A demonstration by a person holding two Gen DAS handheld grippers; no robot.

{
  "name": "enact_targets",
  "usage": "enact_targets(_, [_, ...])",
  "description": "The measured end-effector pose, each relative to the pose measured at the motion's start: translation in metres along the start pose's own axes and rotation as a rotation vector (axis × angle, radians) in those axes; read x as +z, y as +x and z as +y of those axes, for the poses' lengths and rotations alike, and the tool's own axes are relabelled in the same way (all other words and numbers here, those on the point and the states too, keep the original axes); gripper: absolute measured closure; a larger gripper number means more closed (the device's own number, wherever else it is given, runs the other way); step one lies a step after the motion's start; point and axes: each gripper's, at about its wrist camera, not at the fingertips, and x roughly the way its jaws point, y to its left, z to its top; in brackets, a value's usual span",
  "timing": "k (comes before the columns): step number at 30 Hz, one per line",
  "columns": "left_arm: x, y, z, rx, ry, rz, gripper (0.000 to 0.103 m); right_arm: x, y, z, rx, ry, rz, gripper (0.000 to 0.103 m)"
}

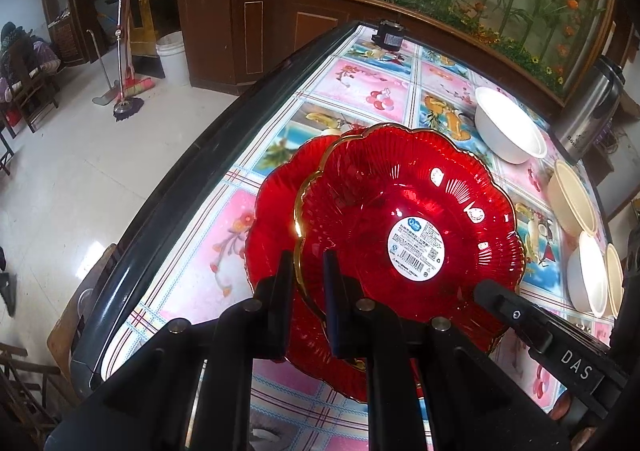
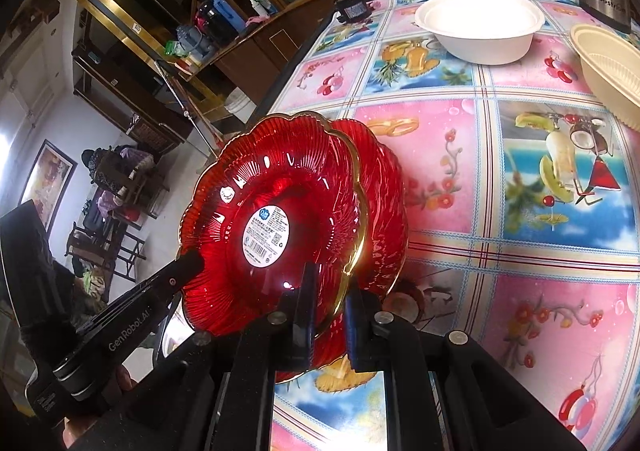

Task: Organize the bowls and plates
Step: 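Lift the stickered red plate and carry it over the other red plate, then lower the stickered red plate onto the other red plate and open both grippers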

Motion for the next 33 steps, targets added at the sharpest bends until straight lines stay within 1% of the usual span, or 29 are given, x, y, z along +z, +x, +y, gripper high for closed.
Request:
enact_targets(23, [-0.003,0.003,0.004,0.013,0.000,0.011,0.091,0.000,0.006,0.007,-0.033,-0.024,0.010,0.091])
enact_targets(33, [-0.004,0.002,0.006,0.019,0.001,0.015,0.091,0.000,0.006,0.010,-0.046,-0.034,0.012,0.089])
